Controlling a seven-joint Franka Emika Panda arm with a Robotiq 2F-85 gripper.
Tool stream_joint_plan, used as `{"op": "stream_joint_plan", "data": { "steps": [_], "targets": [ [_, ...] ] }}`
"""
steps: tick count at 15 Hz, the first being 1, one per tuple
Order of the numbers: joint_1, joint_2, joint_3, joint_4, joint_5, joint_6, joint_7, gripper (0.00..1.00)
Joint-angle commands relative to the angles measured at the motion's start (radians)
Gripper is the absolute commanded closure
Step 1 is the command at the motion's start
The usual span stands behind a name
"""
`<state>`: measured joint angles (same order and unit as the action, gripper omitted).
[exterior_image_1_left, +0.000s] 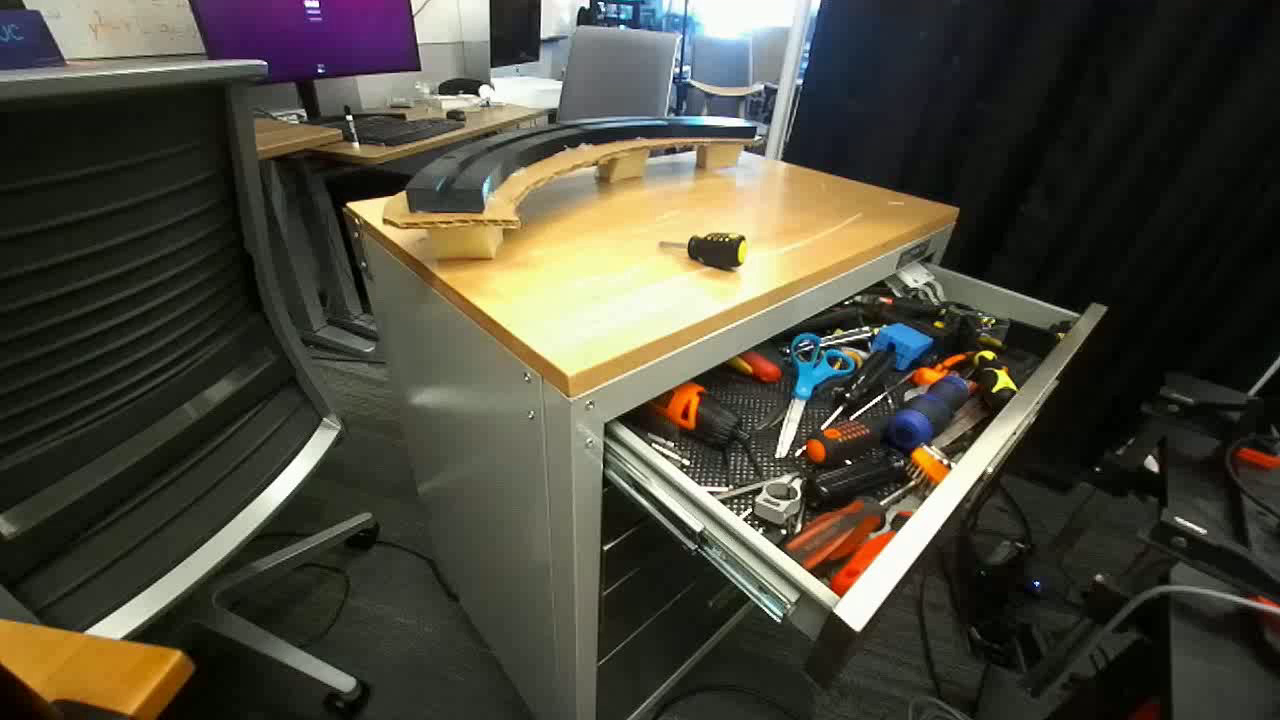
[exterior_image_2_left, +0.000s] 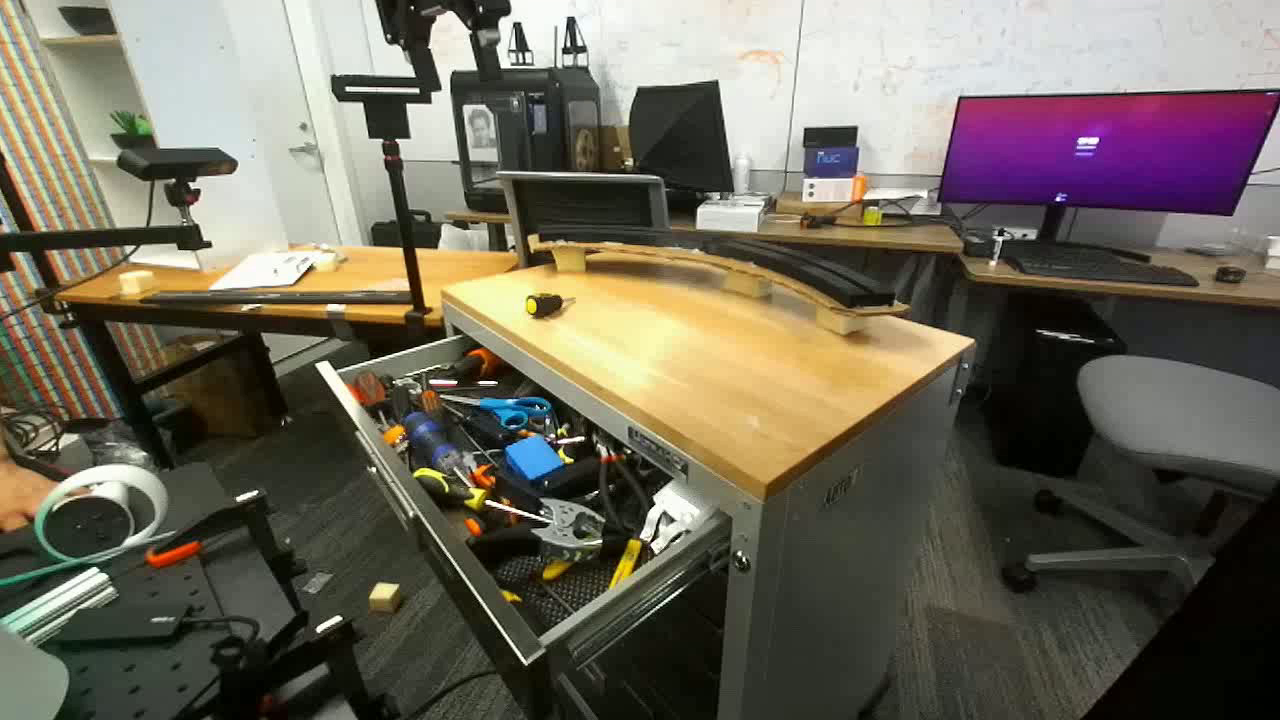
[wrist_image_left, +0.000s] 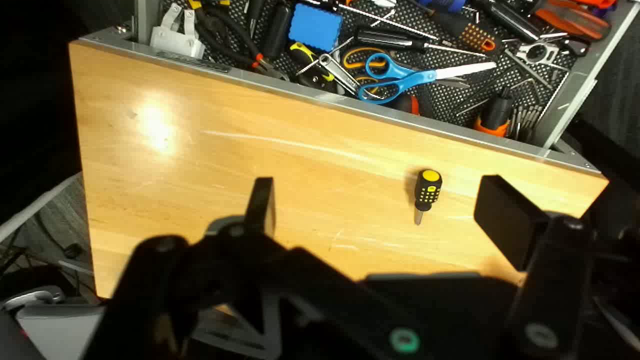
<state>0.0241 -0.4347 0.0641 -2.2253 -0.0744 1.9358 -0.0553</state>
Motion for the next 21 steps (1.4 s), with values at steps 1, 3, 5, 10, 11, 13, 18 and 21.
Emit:
{"op": "stream_joint_plan", "data": {
  "steps": [1,3,5,10,11,13,18,21],
  "targets": [
    [0.009,0.001,-0.007,0.005,-0.004,0.0,0.003,0.0],
    [0.009,-0.002,-0.007,0.015,-0.004,0.0,0.003,0.0],
    [0.009,-0.003,-0.007,0.017,-0.004,-0.001,0.003,0.0],
    [0.024,0.172,0.028,0.081,-0.001,0.057,0.049,0.0],
    [0.032,0.241,0.041,0.109,-0.004,0.083,0.053,0.0],
    [0.054,0.345,0.061,0.152,-0.005,0.107,0.036,0.0],
    [0.11,0.664,0.095,0.324,-0.022,0.179,0.043,0.0],
    [0.147,0.821,0.077,0.437,-0.065,0.243,0.096,0.0]
  ]
}}
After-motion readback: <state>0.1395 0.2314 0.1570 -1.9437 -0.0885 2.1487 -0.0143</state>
